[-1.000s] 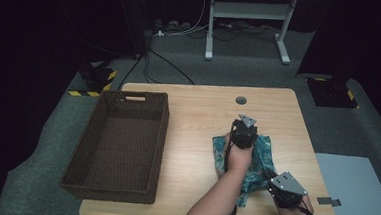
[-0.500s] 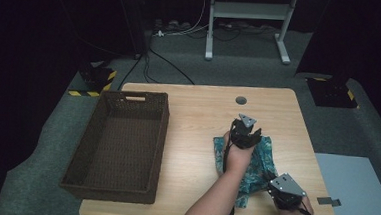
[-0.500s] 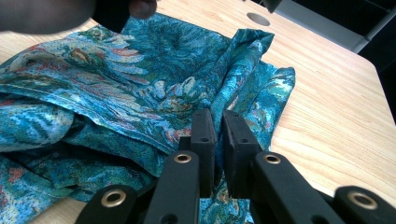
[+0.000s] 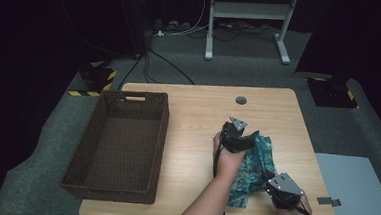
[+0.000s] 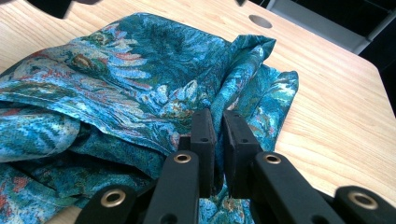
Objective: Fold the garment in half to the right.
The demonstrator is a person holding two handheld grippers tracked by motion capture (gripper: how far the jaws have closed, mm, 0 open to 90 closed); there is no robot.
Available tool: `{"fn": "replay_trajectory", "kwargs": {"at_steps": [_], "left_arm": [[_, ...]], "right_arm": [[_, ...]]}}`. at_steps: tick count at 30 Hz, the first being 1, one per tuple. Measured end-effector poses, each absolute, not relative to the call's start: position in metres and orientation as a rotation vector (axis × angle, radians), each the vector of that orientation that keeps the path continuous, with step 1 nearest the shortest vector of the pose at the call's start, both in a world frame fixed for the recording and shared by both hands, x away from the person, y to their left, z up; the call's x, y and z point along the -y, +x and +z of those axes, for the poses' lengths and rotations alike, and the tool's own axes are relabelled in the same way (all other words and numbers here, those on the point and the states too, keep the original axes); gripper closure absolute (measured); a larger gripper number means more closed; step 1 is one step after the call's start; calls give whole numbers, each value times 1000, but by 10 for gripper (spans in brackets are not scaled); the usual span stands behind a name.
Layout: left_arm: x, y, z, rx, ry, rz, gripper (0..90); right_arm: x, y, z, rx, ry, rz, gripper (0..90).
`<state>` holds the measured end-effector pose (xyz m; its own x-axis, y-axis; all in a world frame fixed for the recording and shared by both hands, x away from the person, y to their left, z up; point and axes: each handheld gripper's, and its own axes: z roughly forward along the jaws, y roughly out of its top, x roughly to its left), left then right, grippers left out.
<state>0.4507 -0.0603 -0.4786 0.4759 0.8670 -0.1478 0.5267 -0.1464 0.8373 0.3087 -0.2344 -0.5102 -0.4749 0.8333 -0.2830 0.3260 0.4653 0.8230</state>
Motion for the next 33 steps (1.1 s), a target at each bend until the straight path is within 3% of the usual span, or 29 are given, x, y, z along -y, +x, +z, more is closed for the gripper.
{"fn": "replay_trajectory", "kwargs": {"at_steps": [19, 33], "left_arm": [[9, 429, -475, -1224, 1793, 549, 310], [-24, 421, -499, -1325, 1791, 551, 327]], "right_arm": [[231, 307, -514, -2015, 976, 939, 843], [232, 306, -513, -2009, 977, 942, 843]]}}
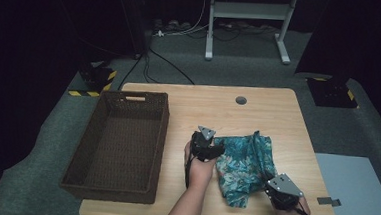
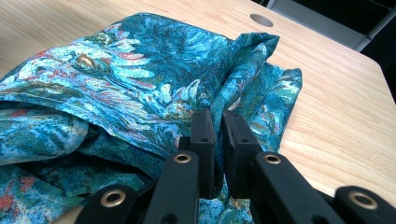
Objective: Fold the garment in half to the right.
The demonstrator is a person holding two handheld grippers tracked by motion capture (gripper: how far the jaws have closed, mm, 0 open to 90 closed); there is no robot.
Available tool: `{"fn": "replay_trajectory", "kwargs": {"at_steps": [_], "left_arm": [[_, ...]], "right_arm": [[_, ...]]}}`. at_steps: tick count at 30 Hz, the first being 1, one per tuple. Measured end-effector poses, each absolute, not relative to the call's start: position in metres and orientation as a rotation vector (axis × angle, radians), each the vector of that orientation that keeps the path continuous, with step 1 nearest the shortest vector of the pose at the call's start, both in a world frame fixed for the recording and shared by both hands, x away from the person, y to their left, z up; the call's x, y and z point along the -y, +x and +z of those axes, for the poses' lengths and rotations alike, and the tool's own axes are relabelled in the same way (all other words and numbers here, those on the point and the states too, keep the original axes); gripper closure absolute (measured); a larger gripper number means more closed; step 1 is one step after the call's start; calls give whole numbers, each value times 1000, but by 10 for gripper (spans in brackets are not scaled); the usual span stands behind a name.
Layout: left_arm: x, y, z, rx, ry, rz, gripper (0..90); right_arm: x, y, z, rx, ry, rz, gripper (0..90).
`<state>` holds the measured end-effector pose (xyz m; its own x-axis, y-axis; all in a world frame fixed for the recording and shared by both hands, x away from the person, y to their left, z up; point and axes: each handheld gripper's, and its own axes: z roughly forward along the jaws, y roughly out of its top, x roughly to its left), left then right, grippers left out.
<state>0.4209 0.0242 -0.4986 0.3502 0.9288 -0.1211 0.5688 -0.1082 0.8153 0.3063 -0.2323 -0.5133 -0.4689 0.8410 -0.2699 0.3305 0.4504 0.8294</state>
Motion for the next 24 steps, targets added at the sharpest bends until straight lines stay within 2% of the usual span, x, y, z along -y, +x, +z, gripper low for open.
{"fn": "replay_trajectory", "kwargs": {"at_steps": [13, 24], "left_arm": [[-20, 414, -538, -1375, 1885, 521, 340], [-14, 413, -541, -1348, 1916, 580, 340]], "right_arm": [[233, 305, -516, -2007, 981, 940, 835], [240, 299, -508, -1992, 991, 966, 772]]}}
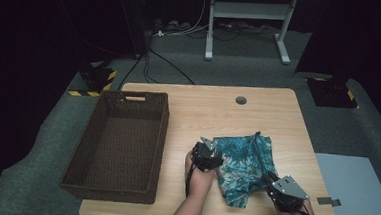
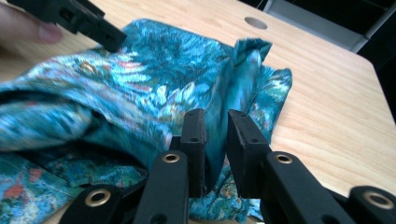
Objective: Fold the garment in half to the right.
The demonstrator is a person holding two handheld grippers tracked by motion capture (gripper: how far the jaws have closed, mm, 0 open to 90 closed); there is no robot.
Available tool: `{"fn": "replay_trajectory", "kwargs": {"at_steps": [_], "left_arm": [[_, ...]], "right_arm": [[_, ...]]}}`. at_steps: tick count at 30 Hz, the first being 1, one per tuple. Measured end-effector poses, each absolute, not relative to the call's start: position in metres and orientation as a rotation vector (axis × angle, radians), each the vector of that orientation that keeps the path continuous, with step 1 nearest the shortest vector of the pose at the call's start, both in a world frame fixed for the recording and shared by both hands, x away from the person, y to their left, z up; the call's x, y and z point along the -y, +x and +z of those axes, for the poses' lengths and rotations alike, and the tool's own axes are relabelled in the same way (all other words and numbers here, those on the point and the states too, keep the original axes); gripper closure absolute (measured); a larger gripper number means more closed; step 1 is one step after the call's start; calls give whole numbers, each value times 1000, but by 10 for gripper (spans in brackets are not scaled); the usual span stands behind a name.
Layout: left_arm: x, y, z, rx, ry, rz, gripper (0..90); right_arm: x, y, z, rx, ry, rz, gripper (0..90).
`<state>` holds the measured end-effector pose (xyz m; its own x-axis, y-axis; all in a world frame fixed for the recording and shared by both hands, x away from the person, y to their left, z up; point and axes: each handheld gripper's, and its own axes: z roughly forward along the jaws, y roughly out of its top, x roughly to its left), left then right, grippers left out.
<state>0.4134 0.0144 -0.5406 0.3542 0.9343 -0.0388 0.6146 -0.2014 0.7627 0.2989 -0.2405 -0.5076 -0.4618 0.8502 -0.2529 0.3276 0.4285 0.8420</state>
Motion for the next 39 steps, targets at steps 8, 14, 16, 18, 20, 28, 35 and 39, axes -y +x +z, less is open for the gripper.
{"fn": "replay_trajectory", "kwargs": {"at_steps": [8, 14, 16, 18, 20, 28, 35, 39], "left_arm": [[-14, 414, -541, -1350, 1911, 582, 348], [-13, 413, -540, -1341, 1920, 591, 354], [-13, 414, -540, -1342, 1921, 589, 355], [-14, 414, -540, -1343, 1920, 584, 355], [-14, 414, -540, -1342, 1920, 582, 354], [-14, 415, -540, -1343, 1919, 581, 353], [-14, 416, -540, -1334, 1924, 587, 355], [-15, 416, -540, -1333, 1924, 588, 353]], "right_arm": [[242, 306, -498, -1988, 1006, 987, 741], [243, 323, -504, -2018, 1031, 958, 721], [244, 328, -506, -2021, 1039, 952, 717], [245, 332, -508, -2026, 1047, 945, 715], [246, 337, -511, -2030, 1062, 943, 712], [250, 355, -523, -2061, 1122, 921, 696], [251, 365, -530, -2079, 1161, 905, 697], [249, 363, -536, -2103, 1179, 905, 688]]}}
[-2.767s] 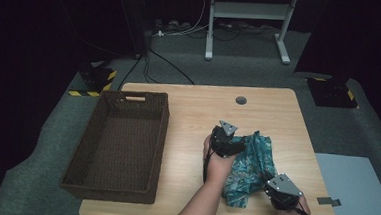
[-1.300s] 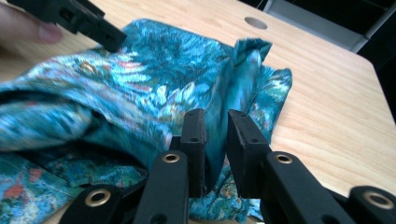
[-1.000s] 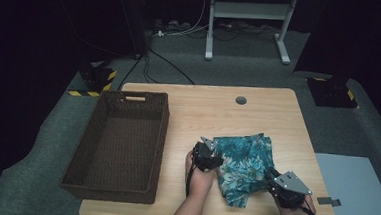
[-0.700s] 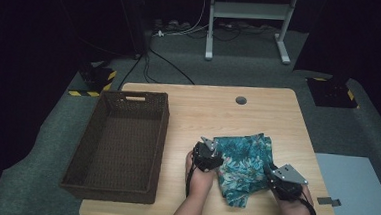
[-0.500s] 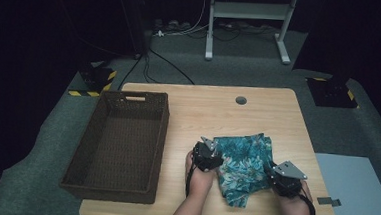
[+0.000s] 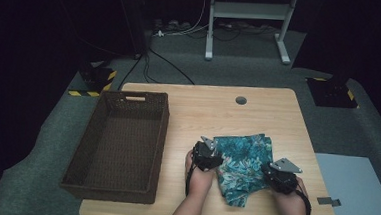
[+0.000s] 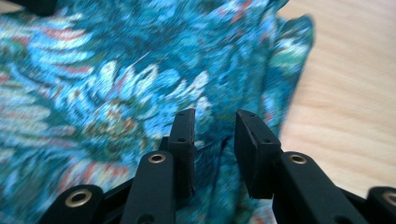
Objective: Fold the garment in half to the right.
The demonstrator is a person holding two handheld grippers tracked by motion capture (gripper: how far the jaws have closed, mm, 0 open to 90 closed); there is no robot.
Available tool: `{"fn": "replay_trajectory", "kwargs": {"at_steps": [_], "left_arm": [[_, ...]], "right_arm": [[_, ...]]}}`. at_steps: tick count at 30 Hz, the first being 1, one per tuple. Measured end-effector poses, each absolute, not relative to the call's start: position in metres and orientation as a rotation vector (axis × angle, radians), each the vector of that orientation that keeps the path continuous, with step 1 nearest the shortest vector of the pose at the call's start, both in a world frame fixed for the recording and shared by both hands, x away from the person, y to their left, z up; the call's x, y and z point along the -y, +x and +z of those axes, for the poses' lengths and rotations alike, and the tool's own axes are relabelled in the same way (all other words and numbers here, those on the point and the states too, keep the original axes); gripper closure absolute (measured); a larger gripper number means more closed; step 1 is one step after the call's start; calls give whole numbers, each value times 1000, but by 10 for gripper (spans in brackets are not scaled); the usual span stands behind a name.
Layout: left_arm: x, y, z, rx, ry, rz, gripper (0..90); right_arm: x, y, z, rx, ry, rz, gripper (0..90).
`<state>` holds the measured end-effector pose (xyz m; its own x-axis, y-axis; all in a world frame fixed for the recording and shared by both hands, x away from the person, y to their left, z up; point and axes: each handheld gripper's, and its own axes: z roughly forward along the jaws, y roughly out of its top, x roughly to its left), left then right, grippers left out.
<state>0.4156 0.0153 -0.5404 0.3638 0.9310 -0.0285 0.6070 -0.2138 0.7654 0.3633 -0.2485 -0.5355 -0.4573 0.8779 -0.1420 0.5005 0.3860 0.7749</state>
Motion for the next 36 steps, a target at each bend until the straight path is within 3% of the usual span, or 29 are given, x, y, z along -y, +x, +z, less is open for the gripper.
{"fn": "replay_trajectory", "kwargs": {"at_steps": [14, 22, 36], "left_arm": [[-32, 432, -540, -1331, 1941, 610, 338], [-39, 435, -534, -1307, 1861, 547, 318], [-40, 473, -520, -1353, 1829, 559, 311]], "right_arm": [[232, 354, -540, -2145, 1151, 948, 669], [234, 355, -533, -2127, 1143, 972, 682], [234, 406, -511, -2052, 1182, 977, 690]]}}
